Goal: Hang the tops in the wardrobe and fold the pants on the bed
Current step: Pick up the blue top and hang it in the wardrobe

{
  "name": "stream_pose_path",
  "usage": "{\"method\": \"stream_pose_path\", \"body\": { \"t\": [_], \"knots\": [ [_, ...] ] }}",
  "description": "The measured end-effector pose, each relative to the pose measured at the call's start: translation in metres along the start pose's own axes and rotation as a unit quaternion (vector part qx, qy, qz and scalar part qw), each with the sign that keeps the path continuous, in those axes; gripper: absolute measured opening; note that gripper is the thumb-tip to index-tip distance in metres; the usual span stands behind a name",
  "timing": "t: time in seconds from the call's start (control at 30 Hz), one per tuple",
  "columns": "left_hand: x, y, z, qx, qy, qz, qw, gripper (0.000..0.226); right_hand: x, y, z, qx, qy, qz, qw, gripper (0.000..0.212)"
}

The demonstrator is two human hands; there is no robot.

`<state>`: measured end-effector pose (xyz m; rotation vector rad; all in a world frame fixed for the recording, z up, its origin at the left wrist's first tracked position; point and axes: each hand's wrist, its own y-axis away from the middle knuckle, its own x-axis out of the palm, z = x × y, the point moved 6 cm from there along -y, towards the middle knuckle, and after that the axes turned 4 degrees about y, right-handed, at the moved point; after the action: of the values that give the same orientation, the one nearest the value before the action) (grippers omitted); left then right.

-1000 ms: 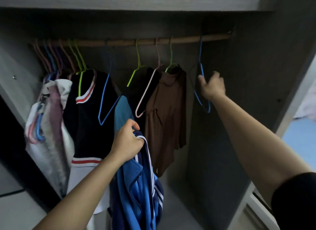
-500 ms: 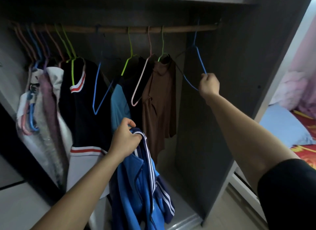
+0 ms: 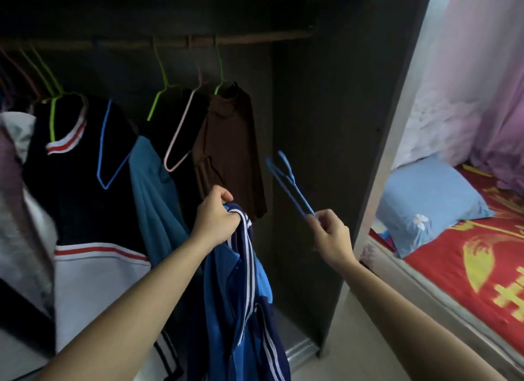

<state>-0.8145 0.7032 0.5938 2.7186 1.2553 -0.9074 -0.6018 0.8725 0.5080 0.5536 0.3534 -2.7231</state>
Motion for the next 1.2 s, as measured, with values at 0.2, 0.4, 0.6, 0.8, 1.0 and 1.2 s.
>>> {"method": "stream_pose_path", "body": {
  "t": [0.2, 0.4, 0.6, 0.8, 1.0, 1.2],
  "knots": [
    [0.026, -0.001, 0.003, -0.007, -0.055, -0.001, 0.998, 0.022, -0.039, 0.037, -0.007, 0.009, -0.149, -0.008, 0.989, 0.05],
    [0.045, 0.005, 0.012, 0.046, -0.172, 0.001, 0.984, 0.021, -0.063, 0.054, 0.032, -0.036, -0.301, 0.038, 0.952, 0.038],
    [0.05, 0.006, 0.033, -0.049, -0.131, -0.012, 0.99, 0.036, -0.062, 0.075, 0.029, -0.023, -0.161, 0.097, 0.982, 0.064],
    [0.055, -0.004, 0.018, 0.005, -0.149, -0.003, 0.989, 0.031, -0.069, 0.089, -0.002, 0.084, -0.109, 0.199, 0.97, 0.068],
    [0.077, -0.022, -0.018, 0.033, -0.229, 0.125, 0.965, 0.005, -0.086, 0.096, -0.021, 0.088, 0.003, 0.281, 0.956, 0.025],
    [0.089, -0.018, -0.029, 0.106, -0.323, 0.138, 0.93, 0.014, -0.081, 0.105, -0.015, 0.121, -0.009, 0.314, 0.941, 0.041]
  ]
}}
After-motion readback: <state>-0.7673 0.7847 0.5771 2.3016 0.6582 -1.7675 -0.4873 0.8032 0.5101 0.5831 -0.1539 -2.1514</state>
